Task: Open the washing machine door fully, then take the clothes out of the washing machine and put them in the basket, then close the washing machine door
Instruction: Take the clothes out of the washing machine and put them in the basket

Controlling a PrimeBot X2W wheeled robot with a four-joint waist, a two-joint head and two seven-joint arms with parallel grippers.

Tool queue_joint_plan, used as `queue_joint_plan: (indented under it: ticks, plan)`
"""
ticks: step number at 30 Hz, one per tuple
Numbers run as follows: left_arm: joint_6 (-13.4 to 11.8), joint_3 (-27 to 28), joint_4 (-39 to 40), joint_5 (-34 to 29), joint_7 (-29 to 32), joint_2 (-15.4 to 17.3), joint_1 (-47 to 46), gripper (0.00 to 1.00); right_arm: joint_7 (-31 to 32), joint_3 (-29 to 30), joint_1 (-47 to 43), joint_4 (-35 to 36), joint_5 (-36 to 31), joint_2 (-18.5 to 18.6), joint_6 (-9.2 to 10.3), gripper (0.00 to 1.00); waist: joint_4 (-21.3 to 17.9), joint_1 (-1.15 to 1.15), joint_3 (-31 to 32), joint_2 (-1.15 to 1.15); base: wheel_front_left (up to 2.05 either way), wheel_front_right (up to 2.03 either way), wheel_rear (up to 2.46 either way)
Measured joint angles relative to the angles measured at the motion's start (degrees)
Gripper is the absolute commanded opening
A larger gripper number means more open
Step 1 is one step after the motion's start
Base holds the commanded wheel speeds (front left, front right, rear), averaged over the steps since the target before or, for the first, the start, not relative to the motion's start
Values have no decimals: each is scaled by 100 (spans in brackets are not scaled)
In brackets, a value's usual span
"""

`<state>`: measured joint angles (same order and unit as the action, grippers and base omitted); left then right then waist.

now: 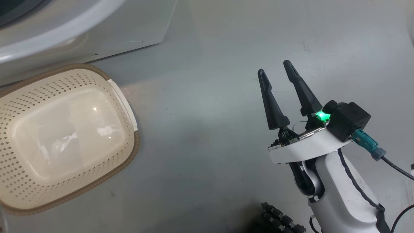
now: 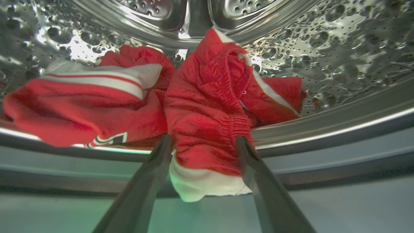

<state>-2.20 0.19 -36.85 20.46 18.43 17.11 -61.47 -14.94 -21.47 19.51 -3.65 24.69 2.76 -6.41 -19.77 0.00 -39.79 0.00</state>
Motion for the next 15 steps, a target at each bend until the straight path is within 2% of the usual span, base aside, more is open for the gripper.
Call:
queue_joint_plan:
  ticks: [5, 6, 7, 8, 9, 15]
  plan:
    - [0, -18, -197, 18, 291, 9, -103, 100, 0, -13, 2, 0, 1, 0, 1, 100, -9, 0, -14, 0, 0, 0, 0]
    - [0, -24, -222, 18, 342, 11, -115, 91, 0, -13, 4, 0, 4, 0, 2, 100, -10, 0, -17, 0, 0, 0, 0]
    - [0, -24, -248, 18, 378, 11, -132, 91, 0, -13, 5, 1, 10, 0, 2, 100, -11, 0, -20, 0, 0, 0, 0]
    - [0, -30, -264, 18, 400, 11, -145, 17, 0, -13, 7, 2, 12, 0, 2, 100, -11, 0, -22, 0, 0, 0, 0]
    - [3, -35, -280, 18, 425, 11, -164, 0, 0, -13, 10, 4, 21, 0, 2, 100, -12, 0, -25, 0, 0, 0, 0]
    - [29, -126, -309, -27, 419, 25, -261, 0, 0, -5, 61, 7, 25, 0, 8, 100, -3, 0, -36, 0, 0, 0, 0]
